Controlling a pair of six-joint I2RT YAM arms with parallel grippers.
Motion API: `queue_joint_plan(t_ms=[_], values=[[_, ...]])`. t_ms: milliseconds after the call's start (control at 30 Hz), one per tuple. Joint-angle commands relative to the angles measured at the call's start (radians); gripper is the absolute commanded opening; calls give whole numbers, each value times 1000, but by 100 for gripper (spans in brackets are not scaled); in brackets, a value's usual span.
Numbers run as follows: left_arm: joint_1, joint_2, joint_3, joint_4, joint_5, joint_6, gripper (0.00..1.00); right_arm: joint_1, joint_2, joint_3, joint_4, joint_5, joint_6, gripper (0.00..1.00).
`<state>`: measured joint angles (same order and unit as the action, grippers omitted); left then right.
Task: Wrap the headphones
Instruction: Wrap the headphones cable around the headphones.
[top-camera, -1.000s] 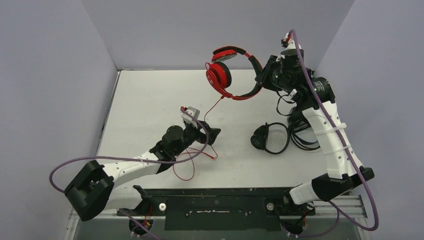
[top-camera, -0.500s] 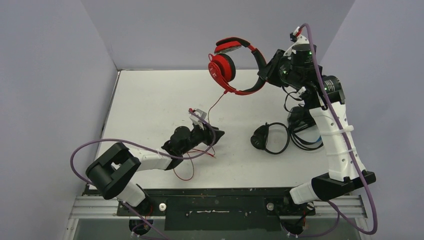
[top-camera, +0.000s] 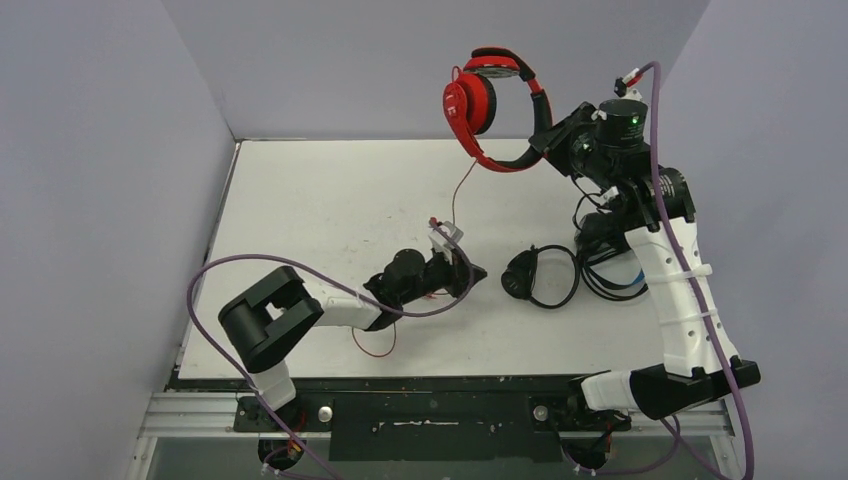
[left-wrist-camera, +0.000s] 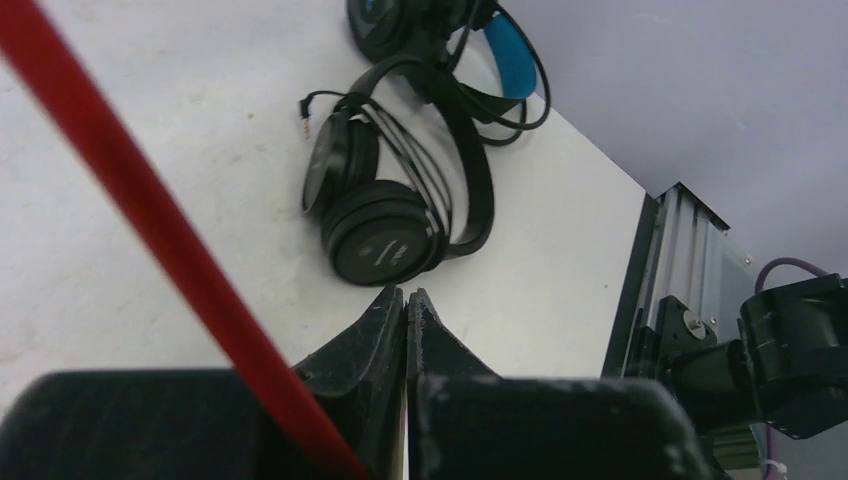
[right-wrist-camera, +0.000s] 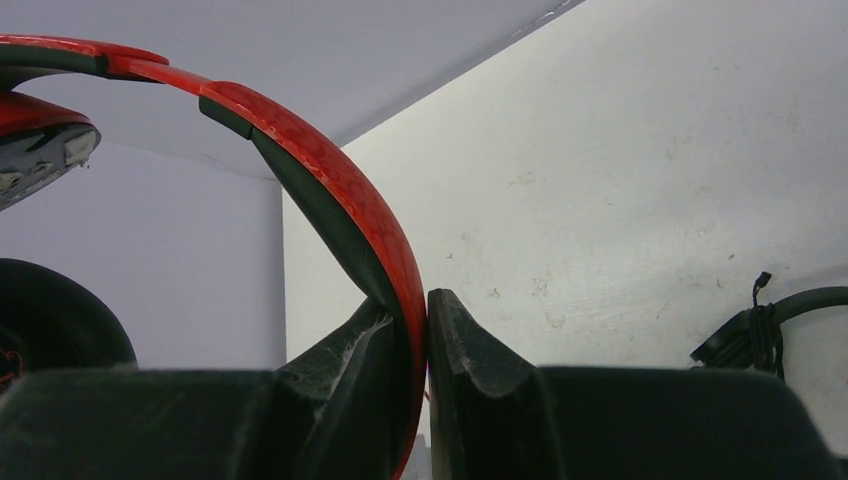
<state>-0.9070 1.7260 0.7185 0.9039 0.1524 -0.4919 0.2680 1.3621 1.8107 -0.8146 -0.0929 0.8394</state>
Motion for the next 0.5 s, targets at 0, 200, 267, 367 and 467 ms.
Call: queue_joint_plan(t_ms=[0,200,267,367,467], values=[[-69,37,116,-80,7,67,0,-5,-69,-45,155,87,136,0],[-134,-47,80,-227,-43,116,0,-11,-67,-94,140,305,64,0],[-167,-111,44,-302,-80,148,0,-14,-54,-118,135,389,42,0],[-218,-210,14,-440,-136,175,0,-16,-38,-164,150,486,12,0],[-257,-333,11,-588,-193,183,0,-19,-27,-211,180,573,-16,0]])
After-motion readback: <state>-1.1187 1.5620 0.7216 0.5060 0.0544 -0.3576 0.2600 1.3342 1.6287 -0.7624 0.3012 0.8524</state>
